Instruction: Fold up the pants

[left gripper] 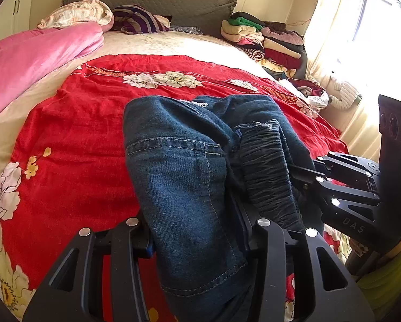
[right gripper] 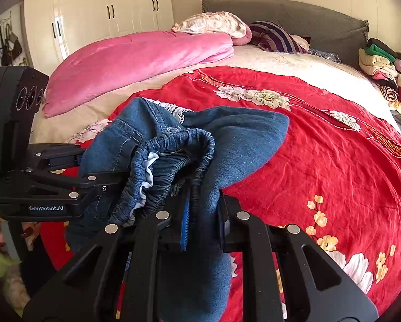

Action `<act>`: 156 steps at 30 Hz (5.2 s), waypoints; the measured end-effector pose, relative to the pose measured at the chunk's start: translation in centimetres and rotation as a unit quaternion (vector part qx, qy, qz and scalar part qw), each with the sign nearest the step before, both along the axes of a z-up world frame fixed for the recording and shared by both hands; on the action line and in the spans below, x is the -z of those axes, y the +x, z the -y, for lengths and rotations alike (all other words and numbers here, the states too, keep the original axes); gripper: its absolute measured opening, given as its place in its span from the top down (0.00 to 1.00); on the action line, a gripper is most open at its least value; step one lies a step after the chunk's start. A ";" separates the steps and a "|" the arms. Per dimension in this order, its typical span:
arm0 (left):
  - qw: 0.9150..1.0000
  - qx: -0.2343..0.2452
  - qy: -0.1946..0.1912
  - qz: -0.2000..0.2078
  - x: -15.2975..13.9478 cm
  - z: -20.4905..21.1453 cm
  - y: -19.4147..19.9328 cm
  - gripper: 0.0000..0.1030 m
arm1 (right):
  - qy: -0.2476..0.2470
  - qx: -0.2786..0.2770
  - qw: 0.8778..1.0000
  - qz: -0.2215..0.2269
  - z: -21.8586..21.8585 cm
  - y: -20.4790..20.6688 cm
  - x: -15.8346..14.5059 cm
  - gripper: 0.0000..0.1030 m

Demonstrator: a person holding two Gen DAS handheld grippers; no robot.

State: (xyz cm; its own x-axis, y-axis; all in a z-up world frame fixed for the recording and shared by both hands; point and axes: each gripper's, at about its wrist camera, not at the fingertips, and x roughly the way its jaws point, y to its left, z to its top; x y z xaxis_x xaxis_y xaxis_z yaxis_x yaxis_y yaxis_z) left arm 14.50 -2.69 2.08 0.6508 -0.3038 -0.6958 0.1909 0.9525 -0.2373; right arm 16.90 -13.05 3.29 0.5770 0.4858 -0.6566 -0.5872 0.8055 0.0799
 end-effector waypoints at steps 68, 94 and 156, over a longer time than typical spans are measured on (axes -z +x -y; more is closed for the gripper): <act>0.999 -0.032 0.015 -0.027 3.8 -0.8 3.8 0.44 | -0.086 0.083 0.992 -0.032 -0.2 4.9 4.6 0.38; 0.999 -0.037 0.010 -0.007 2.0 -1.2 2.5 0.21 | -0.007 0.099 0.995 0.001 2.0 3.5 0.0 0.09; 0.995 -0.066 0.045 0.055 -1.3 -2.2 -10.1 0.04 | 0.025 0.092 0.992 0.080 4.5 -9.3 -3.2 0.09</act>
